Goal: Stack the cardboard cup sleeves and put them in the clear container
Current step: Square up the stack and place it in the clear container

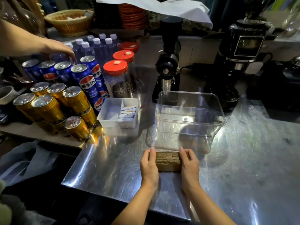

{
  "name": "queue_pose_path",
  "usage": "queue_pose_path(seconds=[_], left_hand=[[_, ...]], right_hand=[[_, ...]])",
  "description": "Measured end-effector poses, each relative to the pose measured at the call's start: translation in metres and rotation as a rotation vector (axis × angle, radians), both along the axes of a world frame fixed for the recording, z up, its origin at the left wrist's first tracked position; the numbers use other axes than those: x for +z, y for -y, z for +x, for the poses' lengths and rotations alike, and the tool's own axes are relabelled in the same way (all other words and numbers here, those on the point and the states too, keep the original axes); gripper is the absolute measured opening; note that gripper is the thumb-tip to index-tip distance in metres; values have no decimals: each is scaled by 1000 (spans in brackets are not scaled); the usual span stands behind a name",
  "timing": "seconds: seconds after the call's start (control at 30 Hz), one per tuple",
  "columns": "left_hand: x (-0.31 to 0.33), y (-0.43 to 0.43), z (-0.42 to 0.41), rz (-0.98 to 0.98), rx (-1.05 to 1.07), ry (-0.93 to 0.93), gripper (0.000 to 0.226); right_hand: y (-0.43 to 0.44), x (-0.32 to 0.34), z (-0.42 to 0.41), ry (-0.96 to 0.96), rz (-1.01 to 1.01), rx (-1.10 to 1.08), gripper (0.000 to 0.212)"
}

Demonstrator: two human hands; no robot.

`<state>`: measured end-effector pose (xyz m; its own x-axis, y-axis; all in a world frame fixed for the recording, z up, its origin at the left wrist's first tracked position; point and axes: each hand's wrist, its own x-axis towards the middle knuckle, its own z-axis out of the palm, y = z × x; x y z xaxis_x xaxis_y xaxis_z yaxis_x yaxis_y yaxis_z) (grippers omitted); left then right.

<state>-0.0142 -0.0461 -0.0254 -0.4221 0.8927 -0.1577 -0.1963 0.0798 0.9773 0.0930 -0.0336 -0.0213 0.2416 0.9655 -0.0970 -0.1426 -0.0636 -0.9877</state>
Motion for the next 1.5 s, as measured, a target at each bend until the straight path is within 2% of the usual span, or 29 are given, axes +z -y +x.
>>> queue_pose_path(seconds=[0.13,0.43,0.5,0.57,0.63,0.7,0.8,0.9,1.0,1.03,1.13,1.2,1.3,1.5], left_hand=[[-1,-4,2,57,-11,-47,30],[-15,-6,0,2,-66,-25,39],[-15,-3,-6,16,-139,-14,32],[-16,3,-14,-5,-297,59,25],[-17,12,-23,-11,-433,71,49],[-19,15,-33,15,-475,-74,55],[-18,15,-41,9,-468,-279,46],[-17,13,-41,-22,-464,-292,41],[-17,12,-40,-59,-457,-268,42],[-16,12,-40,-56,-455,-286,42],[-15,12,-41,-53,-456,-330,41],[-15,11,-40,-59,-456,-350,42],[-16,9,-39,-59,-440,-371,42],[-6,3,-32,-27,-373,-360,39]], right_hand=[[-1,-1,4,39,47,-27,25],[0,-12,6,129,33,-26,29],[0,-12,5,141,34,-31,30],[-1,-15,6,148,40,-46,30],[-2,-18,7,158,42,-48,31],[-2,-20,8,166,30,-37,31],[-2,-22,9,157,18,-23,31],[-2,-20,12,151,19,34,25],[3,-13,21,122,43,182,8],[5,-11,26,121,52,241,11],[9,-9,44,174,59,403,39],[8,-9,54,238,73,455,46],[6,-14,59,304,80,445,47],[2,-7,59,238,68,350,43]])
